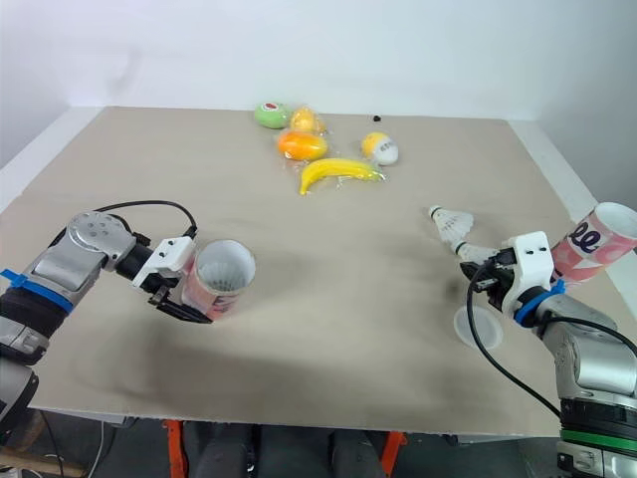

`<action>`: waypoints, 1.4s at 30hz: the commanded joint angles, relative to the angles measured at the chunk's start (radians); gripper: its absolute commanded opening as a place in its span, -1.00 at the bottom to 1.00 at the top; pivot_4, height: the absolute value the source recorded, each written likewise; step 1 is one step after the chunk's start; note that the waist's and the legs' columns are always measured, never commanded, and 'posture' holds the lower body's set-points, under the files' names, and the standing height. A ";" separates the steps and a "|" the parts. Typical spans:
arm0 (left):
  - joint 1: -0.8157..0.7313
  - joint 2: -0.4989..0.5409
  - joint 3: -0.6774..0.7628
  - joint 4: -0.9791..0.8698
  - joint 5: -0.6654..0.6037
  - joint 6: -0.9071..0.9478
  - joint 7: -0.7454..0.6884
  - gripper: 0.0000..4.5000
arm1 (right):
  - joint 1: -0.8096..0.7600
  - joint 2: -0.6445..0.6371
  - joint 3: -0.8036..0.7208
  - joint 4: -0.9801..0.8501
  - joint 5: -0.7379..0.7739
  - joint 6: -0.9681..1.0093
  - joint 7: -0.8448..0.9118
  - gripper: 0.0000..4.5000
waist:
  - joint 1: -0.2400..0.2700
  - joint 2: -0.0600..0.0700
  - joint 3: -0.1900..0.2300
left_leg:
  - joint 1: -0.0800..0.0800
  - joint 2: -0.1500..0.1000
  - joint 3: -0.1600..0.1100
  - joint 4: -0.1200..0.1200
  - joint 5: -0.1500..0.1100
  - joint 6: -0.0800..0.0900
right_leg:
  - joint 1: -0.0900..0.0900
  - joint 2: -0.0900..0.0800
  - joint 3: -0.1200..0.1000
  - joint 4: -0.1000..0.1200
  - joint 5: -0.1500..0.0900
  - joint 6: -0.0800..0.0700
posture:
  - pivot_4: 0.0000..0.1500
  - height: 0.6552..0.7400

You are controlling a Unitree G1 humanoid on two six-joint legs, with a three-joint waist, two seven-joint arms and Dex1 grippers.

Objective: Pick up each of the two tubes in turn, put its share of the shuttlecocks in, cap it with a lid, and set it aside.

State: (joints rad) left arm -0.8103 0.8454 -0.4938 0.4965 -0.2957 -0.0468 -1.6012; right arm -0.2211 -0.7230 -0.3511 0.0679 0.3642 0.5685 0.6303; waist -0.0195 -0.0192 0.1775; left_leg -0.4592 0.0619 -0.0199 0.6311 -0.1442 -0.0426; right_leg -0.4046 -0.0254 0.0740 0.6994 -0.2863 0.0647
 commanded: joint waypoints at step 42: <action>-0.036 -0.031 -0.040 0.023 0.013 -0.006 -0.013 0.38 | -0.735 0.037 0.608 -0.448 0.101 -0.004 0.595 0.73 | 0.004 0.003 0.000 | -0.004 0.001 0.000 0.004 0.000 0.001 | -0.002 0.000 0.000 0.001 0.002 -0.004 | 1.00 -0.14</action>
State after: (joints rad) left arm -0.8527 0.8180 -0.5203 0.5298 -0.2883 -0.0579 -1.6163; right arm -0.9468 -0.6834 0.3296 -0.3307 0.4063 0.5457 1.2140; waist -0.0151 -0.0167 0.1777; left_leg -0.4629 0.0625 -0.0204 0.6349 -0.1439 -0.0421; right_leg -0.4066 -0.0251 0.0734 0.7003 -0.2847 0.0610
